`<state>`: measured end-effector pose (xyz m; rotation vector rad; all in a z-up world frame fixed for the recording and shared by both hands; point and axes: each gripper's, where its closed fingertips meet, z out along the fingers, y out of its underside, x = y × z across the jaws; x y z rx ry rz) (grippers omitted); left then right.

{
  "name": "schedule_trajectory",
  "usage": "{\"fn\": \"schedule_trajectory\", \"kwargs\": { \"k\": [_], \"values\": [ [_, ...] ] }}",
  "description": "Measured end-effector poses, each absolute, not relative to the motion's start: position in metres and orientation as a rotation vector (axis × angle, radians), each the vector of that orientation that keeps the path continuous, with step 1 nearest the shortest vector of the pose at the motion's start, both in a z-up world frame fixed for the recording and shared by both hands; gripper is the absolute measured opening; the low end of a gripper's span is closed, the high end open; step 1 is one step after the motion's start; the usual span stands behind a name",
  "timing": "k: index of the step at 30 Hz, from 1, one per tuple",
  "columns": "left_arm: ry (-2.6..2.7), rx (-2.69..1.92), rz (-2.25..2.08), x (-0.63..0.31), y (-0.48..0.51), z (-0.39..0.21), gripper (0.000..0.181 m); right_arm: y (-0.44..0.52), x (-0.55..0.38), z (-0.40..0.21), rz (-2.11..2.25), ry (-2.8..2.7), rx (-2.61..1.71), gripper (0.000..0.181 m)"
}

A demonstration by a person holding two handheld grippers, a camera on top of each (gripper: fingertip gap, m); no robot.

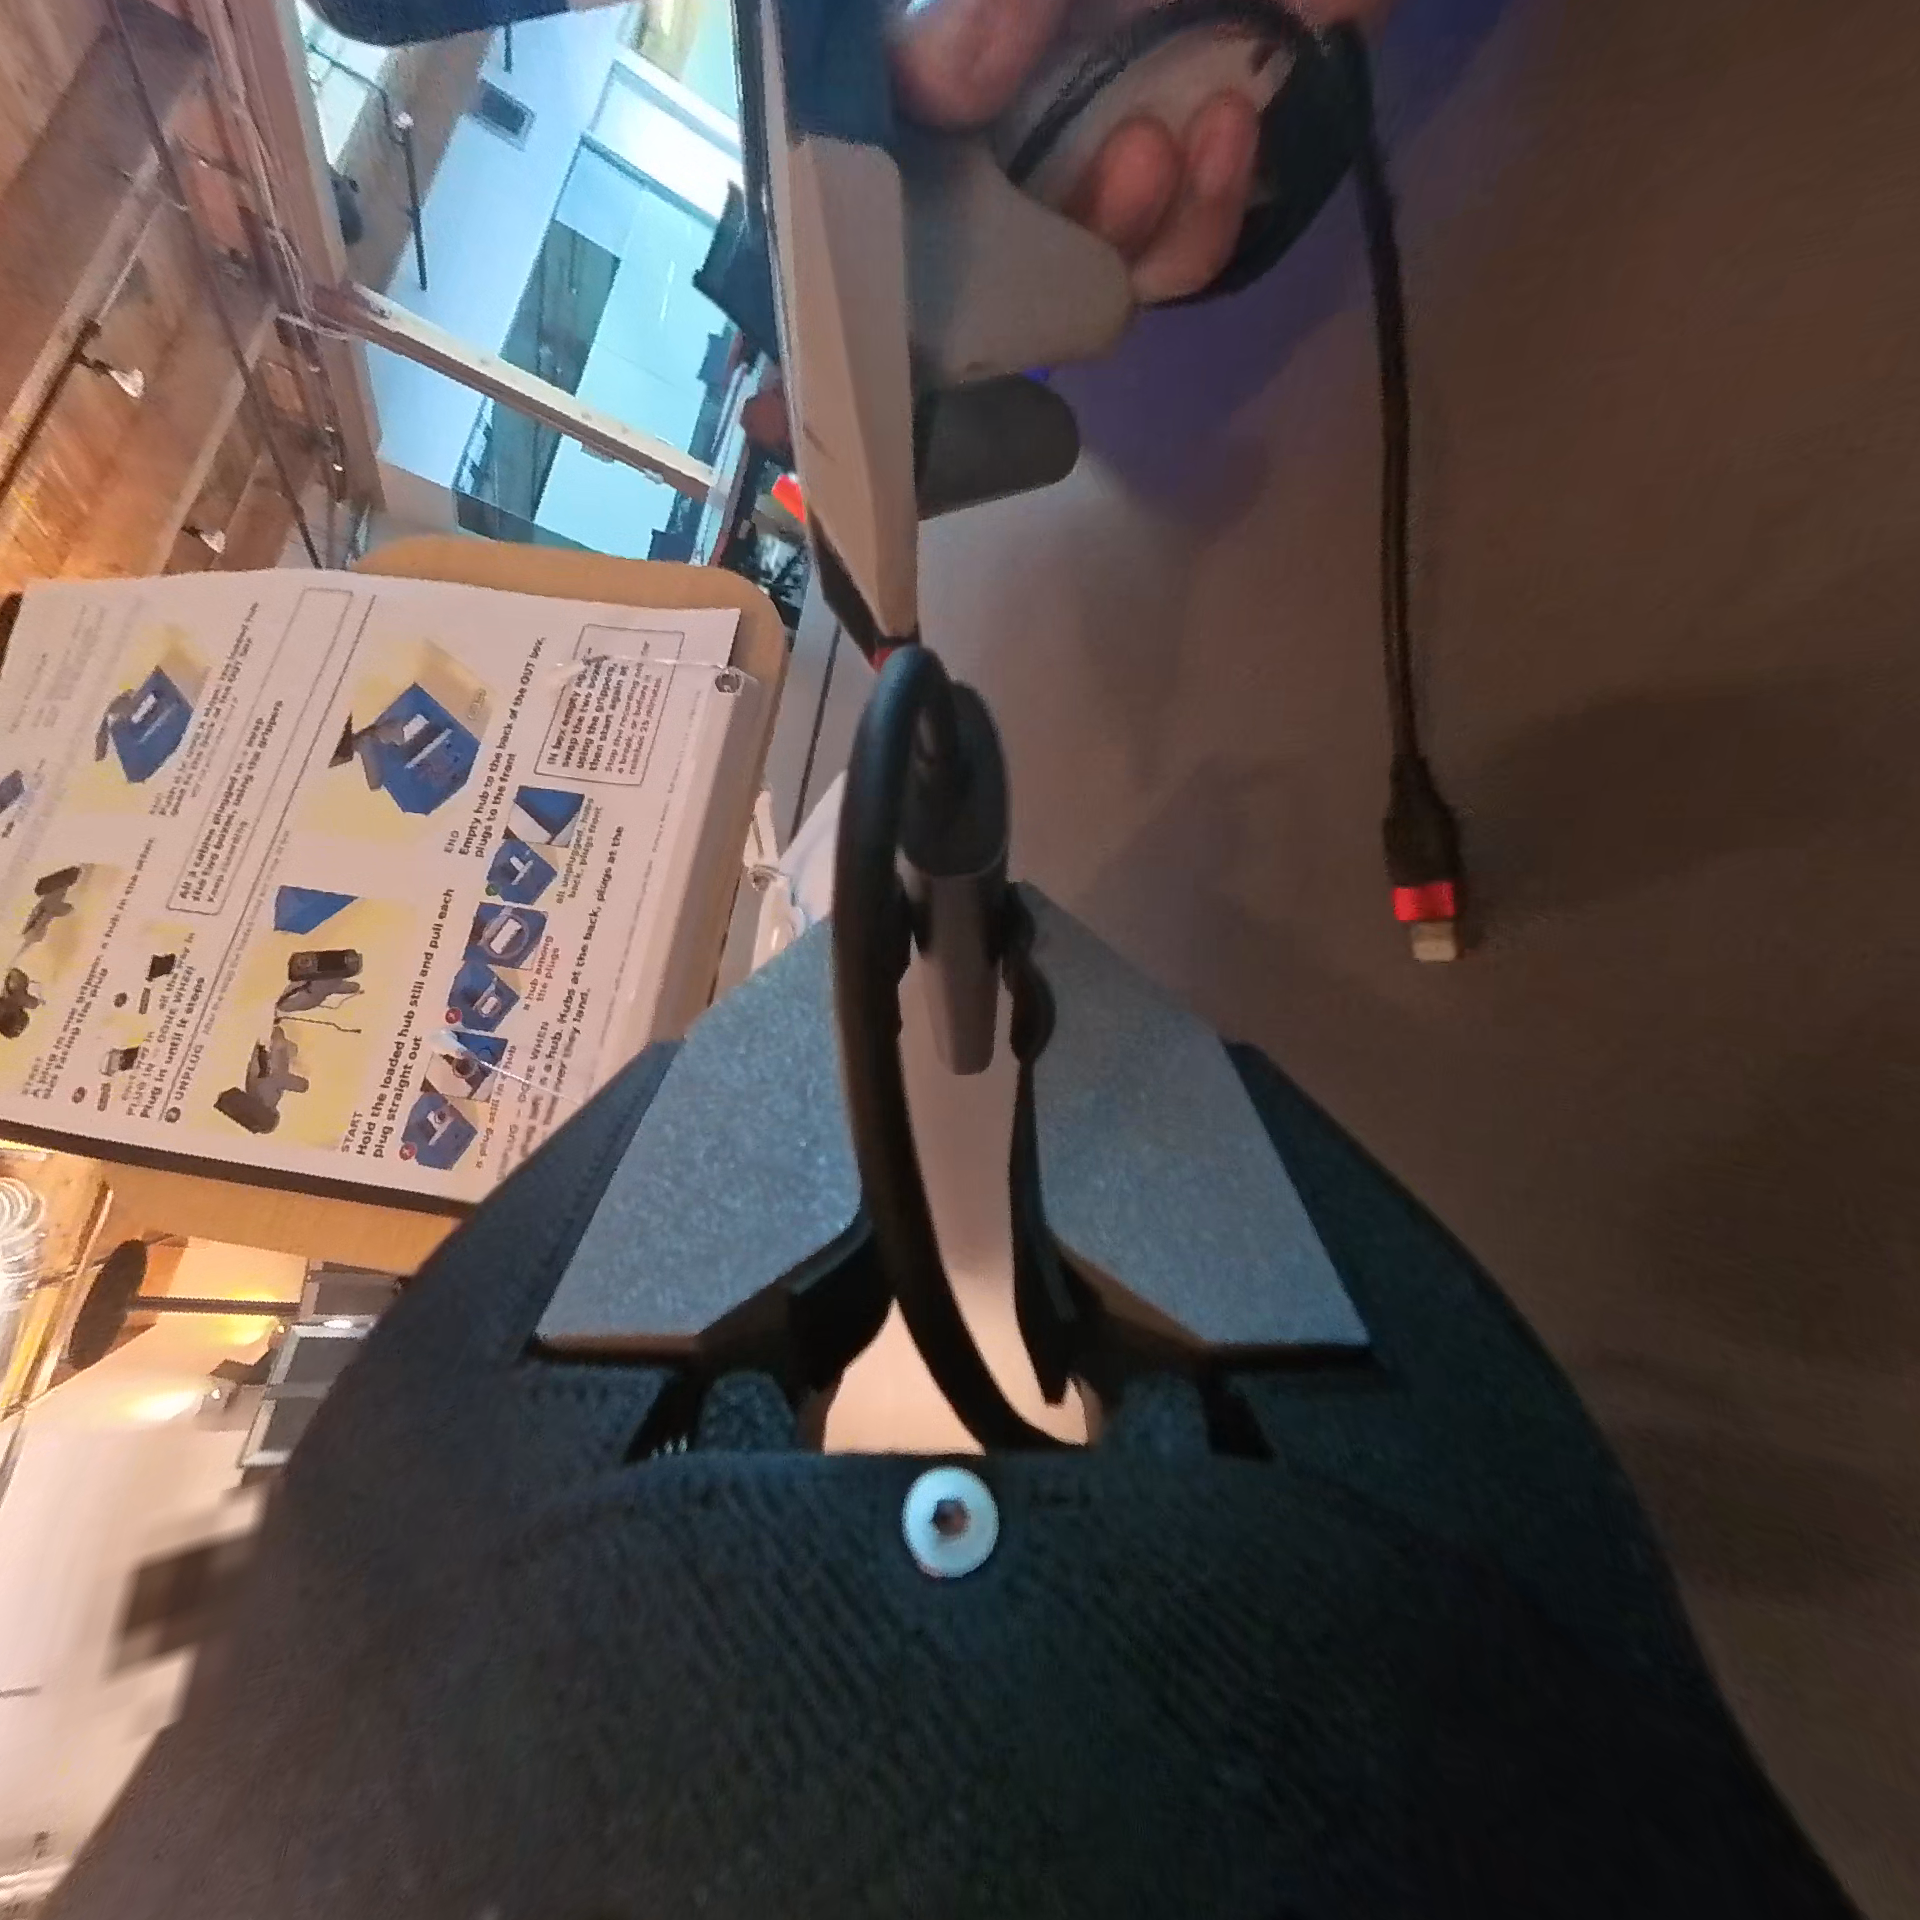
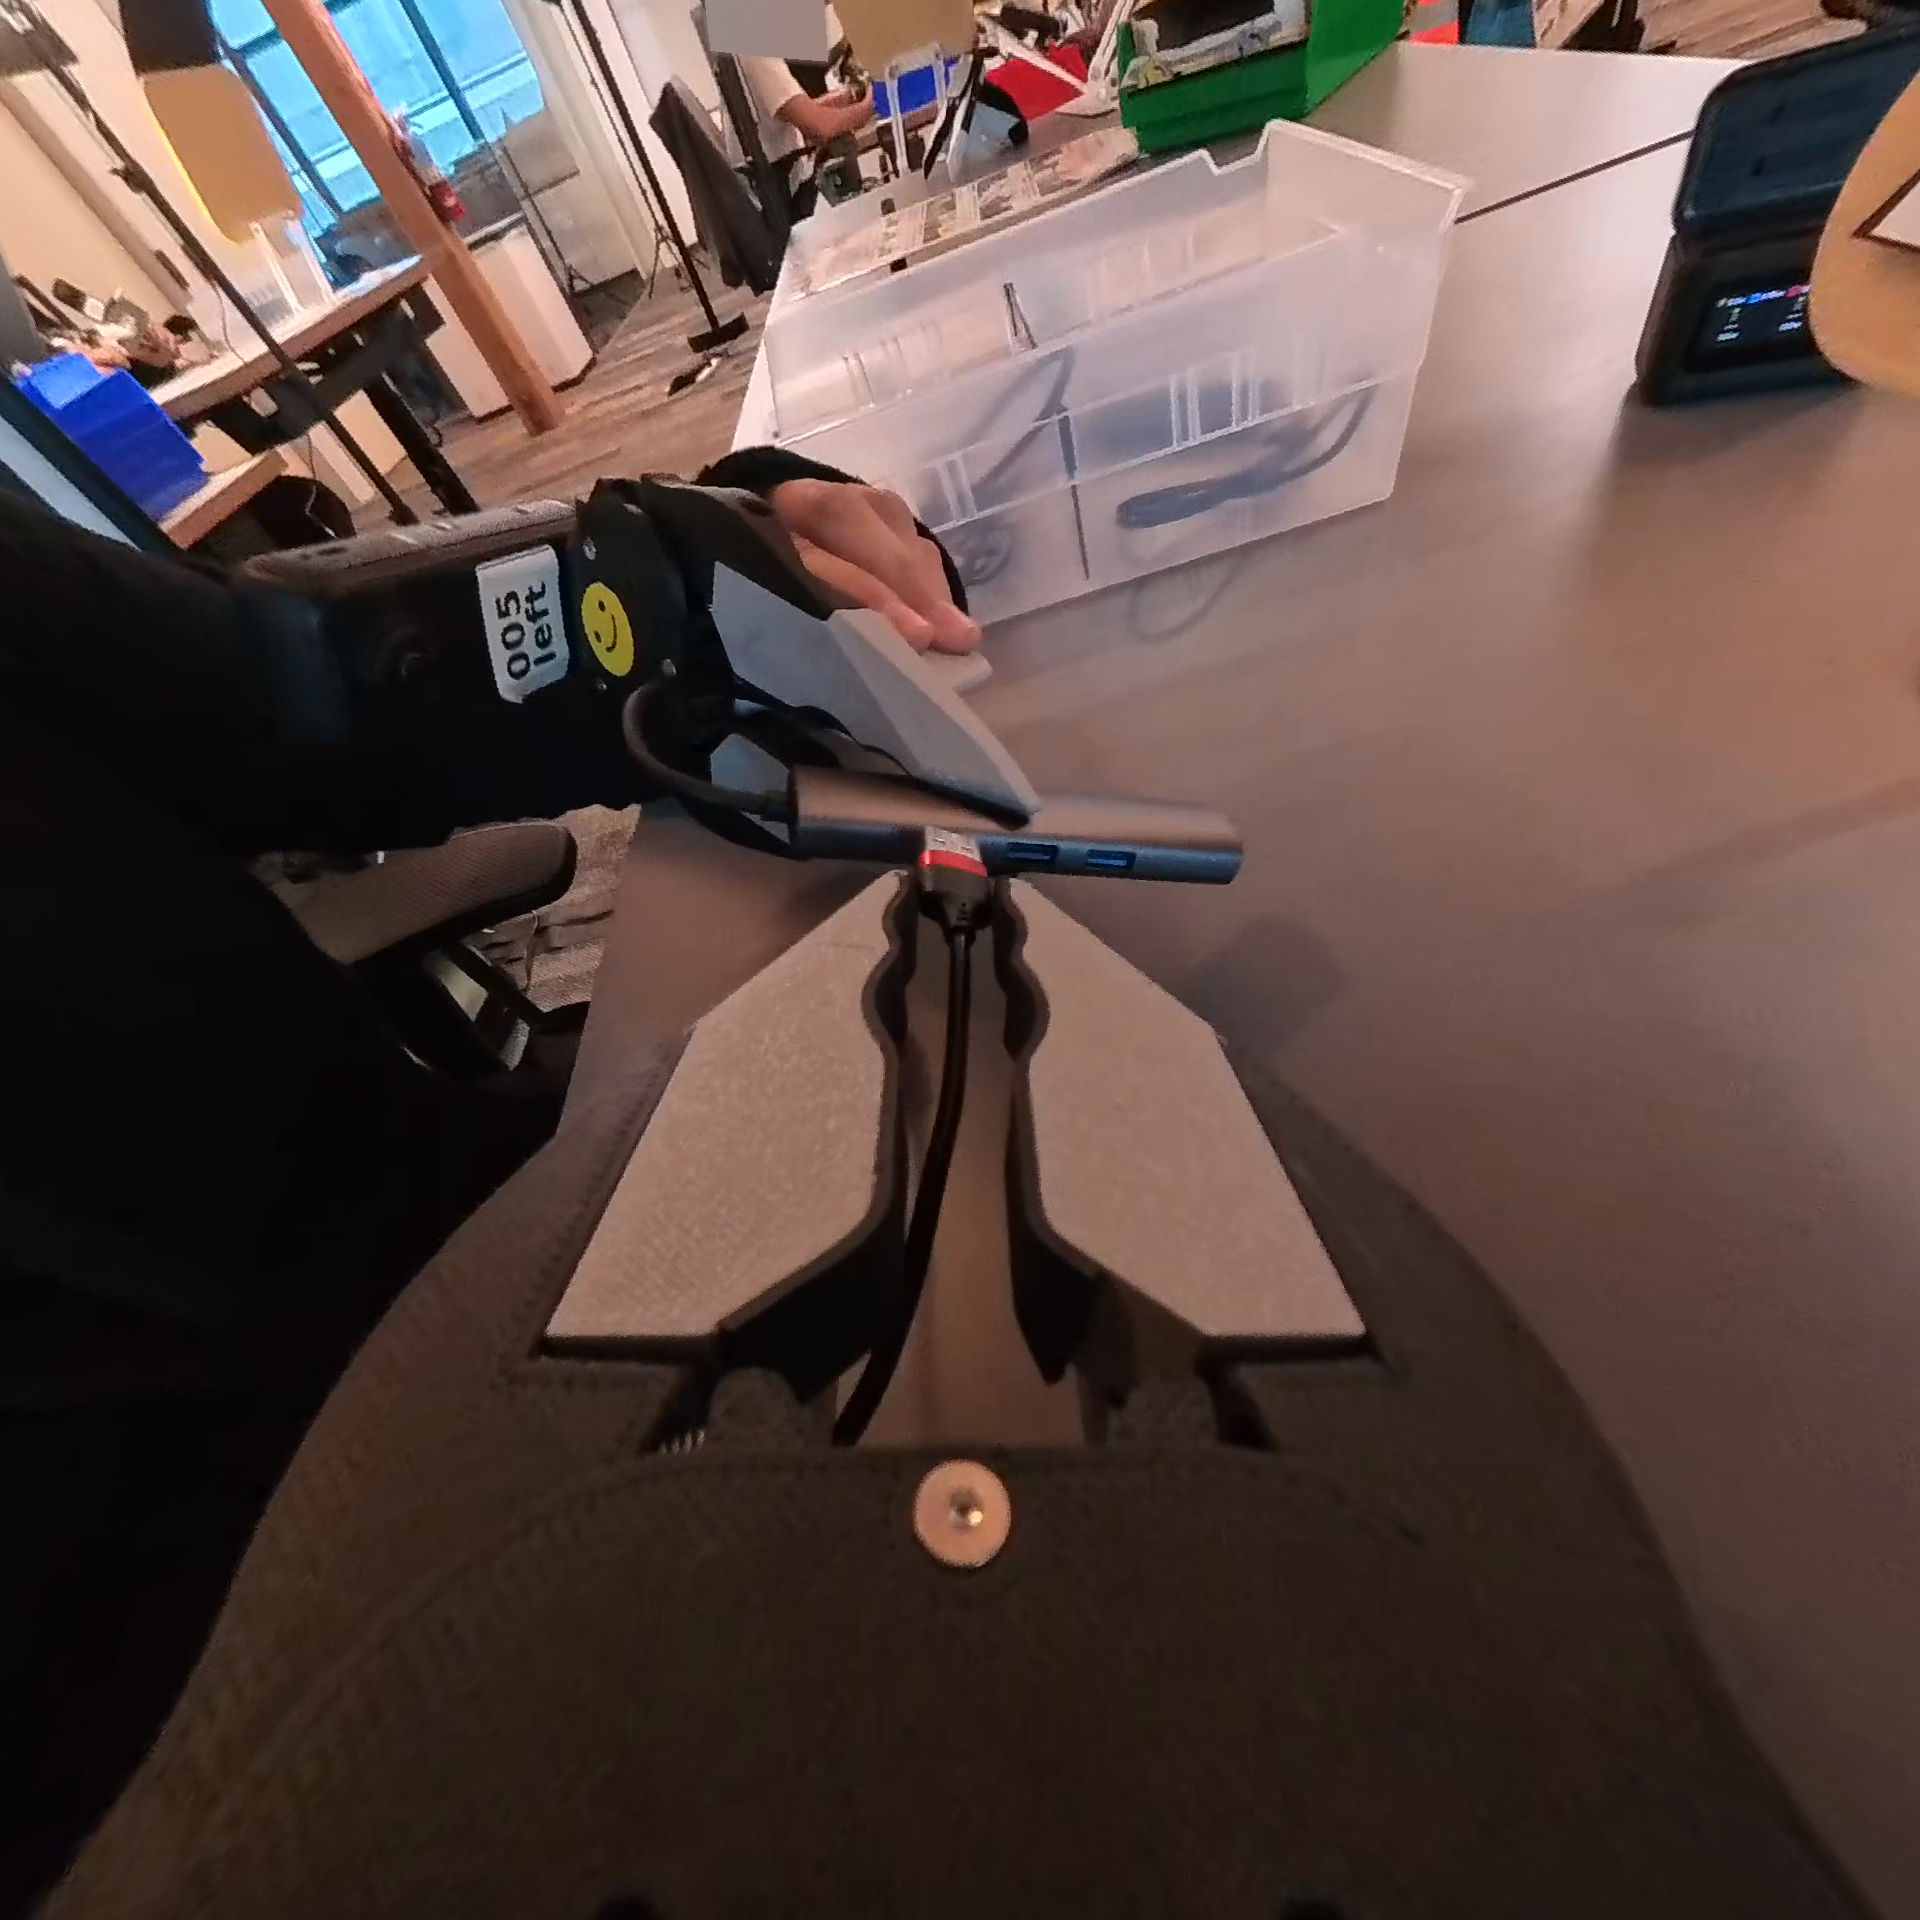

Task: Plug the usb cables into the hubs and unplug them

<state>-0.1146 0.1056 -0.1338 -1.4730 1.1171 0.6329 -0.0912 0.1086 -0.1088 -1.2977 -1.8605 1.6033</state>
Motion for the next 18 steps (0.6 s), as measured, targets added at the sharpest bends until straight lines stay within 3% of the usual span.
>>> {"fn": "schedule_trajectory", "kwargs": {
  "k": [18],
  "values": [
    [1.092,-1.403,0.598,-0.104,0.099,-0.119,0.016,0.097,-0.086,-0.103,1.521,-1.917,-1.179,0.011]
  ]
}}
